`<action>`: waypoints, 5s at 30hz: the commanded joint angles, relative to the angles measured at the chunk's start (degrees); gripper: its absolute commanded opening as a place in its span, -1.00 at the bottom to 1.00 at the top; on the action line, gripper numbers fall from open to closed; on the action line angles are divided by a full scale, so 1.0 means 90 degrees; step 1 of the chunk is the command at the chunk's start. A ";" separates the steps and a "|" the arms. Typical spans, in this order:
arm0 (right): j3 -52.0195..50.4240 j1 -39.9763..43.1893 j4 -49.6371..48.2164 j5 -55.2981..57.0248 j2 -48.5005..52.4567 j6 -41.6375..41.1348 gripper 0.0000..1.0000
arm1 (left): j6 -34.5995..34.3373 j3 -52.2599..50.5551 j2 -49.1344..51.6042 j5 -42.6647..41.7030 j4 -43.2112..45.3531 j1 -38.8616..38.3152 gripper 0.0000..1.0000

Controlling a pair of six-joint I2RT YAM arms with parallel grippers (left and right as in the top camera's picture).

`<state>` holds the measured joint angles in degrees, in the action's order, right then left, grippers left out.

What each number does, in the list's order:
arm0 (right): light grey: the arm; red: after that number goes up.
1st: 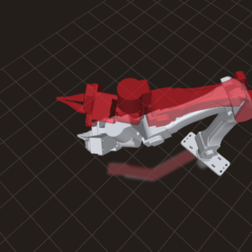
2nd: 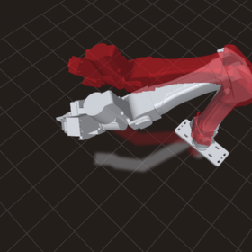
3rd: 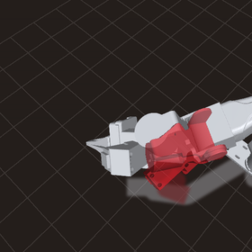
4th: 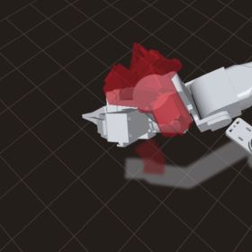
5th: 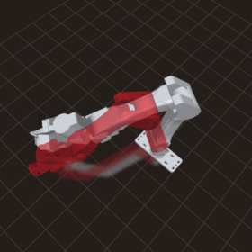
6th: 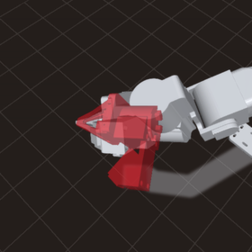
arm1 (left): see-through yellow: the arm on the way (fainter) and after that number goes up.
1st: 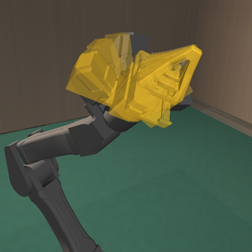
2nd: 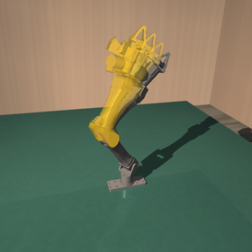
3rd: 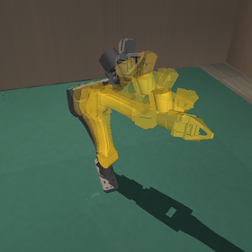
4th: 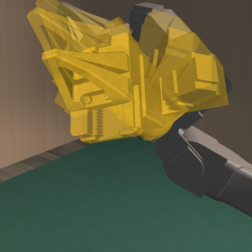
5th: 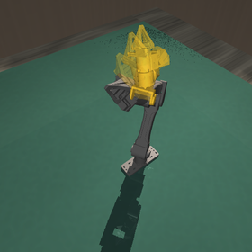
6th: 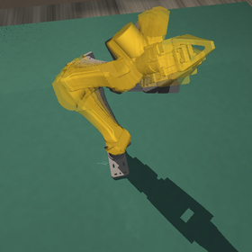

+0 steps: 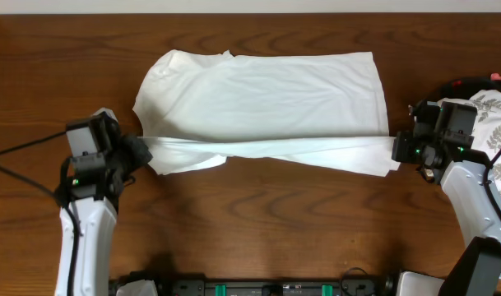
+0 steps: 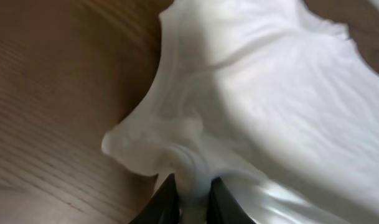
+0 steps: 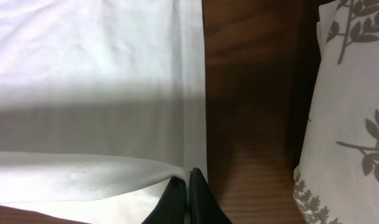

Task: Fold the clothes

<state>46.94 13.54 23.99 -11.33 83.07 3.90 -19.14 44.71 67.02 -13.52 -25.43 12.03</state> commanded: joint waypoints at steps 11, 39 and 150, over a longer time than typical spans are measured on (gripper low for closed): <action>-0.0015 -0.0015 -0.0573 0.0053 -0.0005 -0.0522 -0.97 | -0.0007 0.0104 0.0843 0.0097 0.1719 0.0061 -0.66; -0.0015 -0.0423 -0.0945 0.0087 0.0607 -0.0784 -0.97 | -0.0007 0.0049 0.1637 -0.1428 0.1457 0.0041 -0.28; -0.0019 -0.0430 -0.1100 0.0374 0.0607 -0.0811 -0.57 | -0.0216 0.0070 0.3079 0.0129 0.4075 -0.0952 -0.88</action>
<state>46.92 10.46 14.28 -10.20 88.33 -3.14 -21.04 44.71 94.17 -13.08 10.96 3.42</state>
